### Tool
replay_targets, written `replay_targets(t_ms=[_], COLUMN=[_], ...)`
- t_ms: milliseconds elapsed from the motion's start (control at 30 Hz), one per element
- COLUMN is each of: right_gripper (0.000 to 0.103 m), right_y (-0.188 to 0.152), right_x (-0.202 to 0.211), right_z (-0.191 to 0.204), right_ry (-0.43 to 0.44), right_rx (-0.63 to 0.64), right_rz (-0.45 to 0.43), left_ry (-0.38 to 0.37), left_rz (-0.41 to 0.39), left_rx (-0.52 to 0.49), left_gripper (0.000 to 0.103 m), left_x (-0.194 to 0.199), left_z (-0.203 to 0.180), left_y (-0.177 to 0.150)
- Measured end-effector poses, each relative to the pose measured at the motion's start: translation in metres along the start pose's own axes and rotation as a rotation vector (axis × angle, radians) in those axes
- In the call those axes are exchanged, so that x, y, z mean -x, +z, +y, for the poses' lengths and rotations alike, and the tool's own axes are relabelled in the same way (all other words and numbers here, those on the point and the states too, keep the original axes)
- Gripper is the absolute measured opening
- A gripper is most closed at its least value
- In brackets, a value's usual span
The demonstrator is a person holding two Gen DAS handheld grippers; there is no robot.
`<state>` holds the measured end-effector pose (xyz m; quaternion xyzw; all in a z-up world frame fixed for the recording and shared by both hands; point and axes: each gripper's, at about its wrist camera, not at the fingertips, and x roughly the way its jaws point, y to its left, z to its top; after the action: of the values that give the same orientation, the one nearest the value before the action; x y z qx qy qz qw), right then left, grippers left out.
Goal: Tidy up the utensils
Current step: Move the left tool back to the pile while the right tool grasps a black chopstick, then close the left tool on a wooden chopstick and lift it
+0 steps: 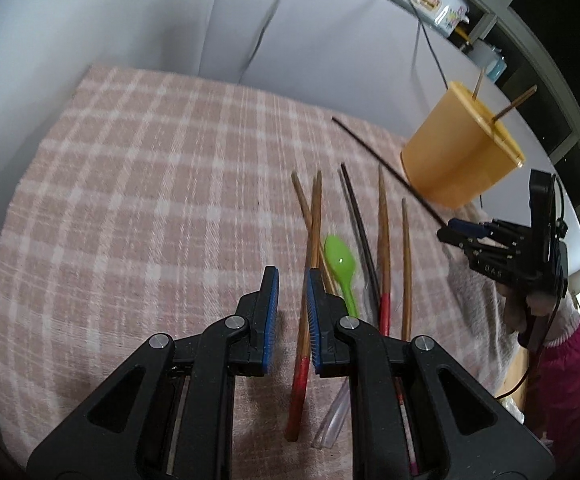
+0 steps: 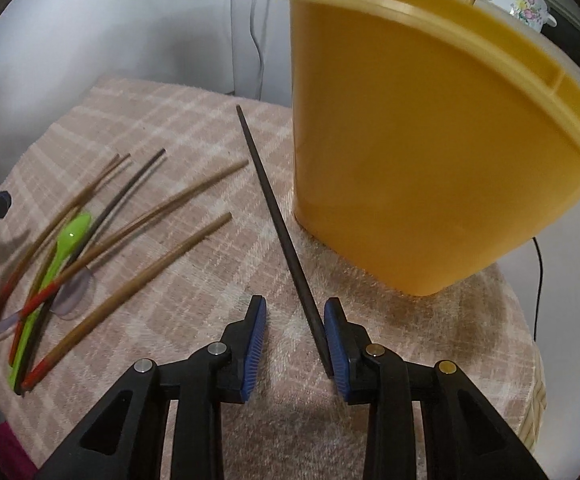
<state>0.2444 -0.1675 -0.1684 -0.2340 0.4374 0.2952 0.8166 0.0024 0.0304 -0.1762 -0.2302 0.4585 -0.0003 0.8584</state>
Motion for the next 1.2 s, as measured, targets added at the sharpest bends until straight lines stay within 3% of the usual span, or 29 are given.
replay_targets(t_ms=[100, 333, 667, 967, 1033, 1067, 1100, 1200], right_gripper=[0.030, 0.007, 0.005, 0.005, 0.010, 0.021, 0.024, 0.025], right_y=[0.000, 0.001, -0.022, -0.059, -0.063, -0.063, -0.063, -0.056], right_x=[-0.003, -0.003, 0.011, 0.034, 0.037, 0.038, 0.038, 0.040], right_z=[-0.001, 0.003, 0.015, 0.038, 0.043, 0.044, 0.045, 0.044], right_ry=[-0.002, 0.039, 0.129, 0.253, 0.274, 0.285, 0.300, 0.297], right_rx=[-0.002, 0.002, -0.047, -0.088, -0.084, -0.082, -0.083, -0.090], right_rz=[0.004, 0.036, 0.087, 0.140, 0.153, 0.162, 0.167, 0.159], left_ry=[-0.010, -0.020, 0.015, 0.039, 0.040, 0.041, 0.041, 0.042], left_rz=[0.026, 0.058, 0.104, 0.120, 0.121, 0.123, 0.124, 0.131], left_rx=[-0.016, -0.063, -0.125, -0.151, -0.157, -0.156, -0.155, -0.154], left_gripper=[0.012, 0.012, 0.012, 0.012, 0.012, 0.012, 0.012, 0.012], left_x=[-0.007, -0.015, -0.032, -0.048, -0.050, -0.052, -0.054, -0.060], left_z=[-0.004, -0.018, -0.026, -0.023, -0.023, -0.023, -0.023, -0.024], left_y=[-0.002, -0.004, -0.007, -0.002, 0.000, 0.002, 0.004, 0.010])
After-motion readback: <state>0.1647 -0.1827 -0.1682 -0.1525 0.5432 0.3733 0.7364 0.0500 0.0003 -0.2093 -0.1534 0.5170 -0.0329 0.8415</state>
